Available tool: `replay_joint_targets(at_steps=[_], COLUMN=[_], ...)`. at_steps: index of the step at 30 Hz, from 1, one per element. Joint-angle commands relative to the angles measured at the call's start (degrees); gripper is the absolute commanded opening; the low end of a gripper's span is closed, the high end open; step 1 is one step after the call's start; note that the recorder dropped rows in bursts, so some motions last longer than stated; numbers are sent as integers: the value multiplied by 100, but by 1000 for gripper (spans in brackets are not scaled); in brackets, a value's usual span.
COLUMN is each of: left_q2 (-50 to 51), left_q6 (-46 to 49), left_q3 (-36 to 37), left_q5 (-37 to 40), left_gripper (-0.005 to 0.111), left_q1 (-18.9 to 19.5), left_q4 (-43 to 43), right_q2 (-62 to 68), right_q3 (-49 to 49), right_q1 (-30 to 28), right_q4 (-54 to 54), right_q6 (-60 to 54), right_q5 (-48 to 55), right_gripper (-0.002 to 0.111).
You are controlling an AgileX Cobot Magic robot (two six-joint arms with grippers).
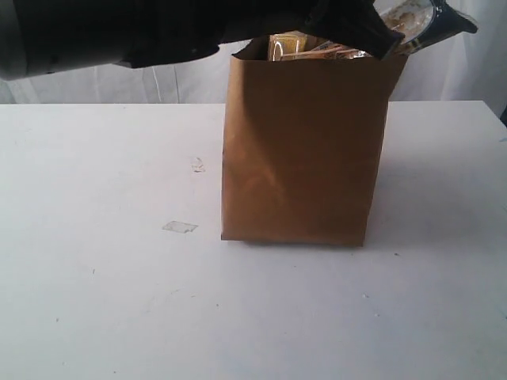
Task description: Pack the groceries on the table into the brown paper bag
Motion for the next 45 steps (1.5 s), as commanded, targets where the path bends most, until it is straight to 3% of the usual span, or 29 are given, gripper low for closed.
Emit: replay_joint_targets(at_steps=[1, 5, 9, 20, 27, 32, 35, 36, 39, 45], left_q2=[-275, -478, -671, -1539, -2259, -2787, -3192, -3532, -3993, -4536], left_q6=[-13, -64, -92, -105, 415, 920, 933, 933, 749, 741], left_q3=[-2, -2, -2, 319, 1883, 3299, 4053, 4519, 5162, 5662], left_q5=[-103, -262, -643, -995, -3483, -4147, -4205, -4068, -3539, -3241], left_gripper=[34, 28, 0, 0, 0, 0, 0, 0, 0, 0], left_q1=[-1, -1, -1, -1, 94, 533, 1025, 1349, 1744, 1822], left_q4=[-120, -120, -120, -120, 686, 567, 567, 585, 564, -120], right_q2=[-27, -27, -27, -27, -27, -27, -27, -27, -27, -27], right_q3=[31, 31, 31, 31, 31, 31, 31, 31, 31, 31], right_q1=[8, 8, 8, 8, 8, 8, 8, 8, 8, 8], right_q4=[-56, -56, -56, -56, -56, -56, -56, -56, -56, -56], right_q6=[-6, -6, -6, -6, -6, -6, -6, -6, -6, -6], right_q5=[-37, -37, -37, -37, -37, -37, -37, -37, -37, -37], right_gripper=[0, 0, 0, 0, 0, 0, 0, 0, 0, 0])
